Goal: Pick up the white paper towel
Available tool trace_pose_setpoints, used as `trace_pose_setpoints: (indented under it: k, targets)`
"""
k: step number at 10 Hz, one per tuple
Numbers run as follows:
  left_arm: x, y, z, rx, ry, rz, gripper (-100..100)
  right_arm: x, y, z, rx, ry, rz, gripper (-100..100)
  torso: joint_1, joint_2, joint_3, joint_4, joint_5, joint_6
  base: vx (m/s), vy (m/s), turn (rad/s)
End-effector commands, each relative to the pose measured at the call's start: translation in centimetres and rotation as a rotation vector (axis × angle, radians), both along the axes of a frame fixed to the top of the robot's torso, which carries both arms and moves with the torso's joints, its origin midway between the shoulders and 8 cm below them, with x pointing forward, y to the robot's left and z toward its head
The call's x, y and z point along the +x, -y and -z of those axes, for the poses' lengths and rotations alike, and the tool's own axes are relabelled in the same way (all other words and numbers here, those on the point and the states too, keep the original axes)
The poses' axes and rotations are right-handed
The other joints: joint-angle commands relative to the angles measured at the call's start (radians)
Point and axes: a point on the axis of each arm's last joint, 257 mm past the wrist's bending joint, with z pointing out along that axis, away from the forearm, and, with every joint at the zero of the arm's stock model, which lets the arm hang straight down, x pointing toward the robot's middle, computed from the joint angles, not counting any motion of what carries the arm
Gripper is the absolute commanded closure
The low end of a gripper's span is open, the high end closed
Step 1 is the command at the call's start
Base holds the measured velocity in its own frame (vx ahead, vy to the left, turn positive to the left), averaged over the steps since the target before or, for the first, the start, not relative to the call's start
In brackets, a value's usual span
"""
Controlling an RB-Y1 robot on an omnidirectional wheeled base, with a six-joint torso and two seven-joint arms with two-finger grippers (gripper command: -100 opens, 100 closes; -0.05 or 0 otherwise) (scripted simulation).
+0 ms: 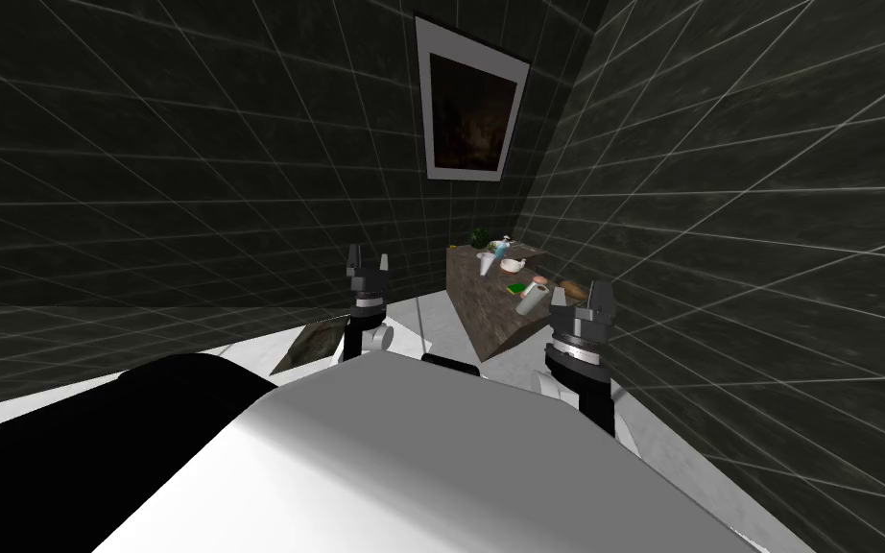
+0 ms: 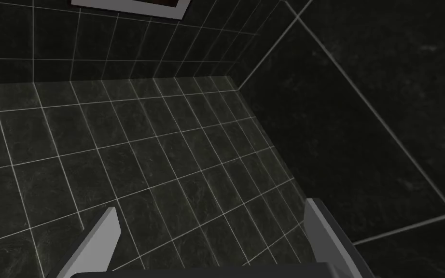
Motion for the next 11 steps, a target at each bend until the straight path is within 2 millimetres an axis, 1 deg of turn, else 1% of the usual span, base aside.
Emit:
trace_pose_setpoints:
  k: [1, 4, 6, 8, 11]
  targets:
    - [0.0, 0.0, 0.0, 0.0, 0.0, 0.0, 0, 0.4, -0.1, 0.4, -0.067, -0.022, 0.006, -100, 0.0, 0.0, 0.0, 0.0, 0.0, 0.0, 0.019, 0.048, -0.042]
    - [0.0, 0.0, 0.0, 0.0, 0.0, 0.0, 0, 1.3, 0.5, 1.0, -0.178, -0.058, 0.048, -100, 0.006, -0.002, -0.001, -0.001, 0.001, 0.0, 0.035, 0.101, -0.056]
    - [0.0, 0.0, 0.0, 0.0, 0.0, 0.0, 0, 2.0, 1.3, 1.5, -0.261, -0.084, 0.098, -100, 0.008, -0.002, -0.001, -0.001, 0.002, 0.0, 0.031, 0.134, -0.064]
    - [0.0, 0.0, 0.0, 0.0, 0.0, 0.0, 0, 2.8, 2.5, 2.0, -0.345, -0.111, 0.164, -100, 0.009, -0.003, -0.002, -0.001, 0.002, 0.0, 0.016, 0.151, -0.07]
    - [0.0, 0.0, 0.0, 0.0, 0.0, 0.0, 0, 4.0, 4.9, 2.7, -0.472, -0.157, 0.283, -100, 0.013, -0.003, -0.002, -0.001, 0.003, 0.0, 0.035, 0.19, -0.089]
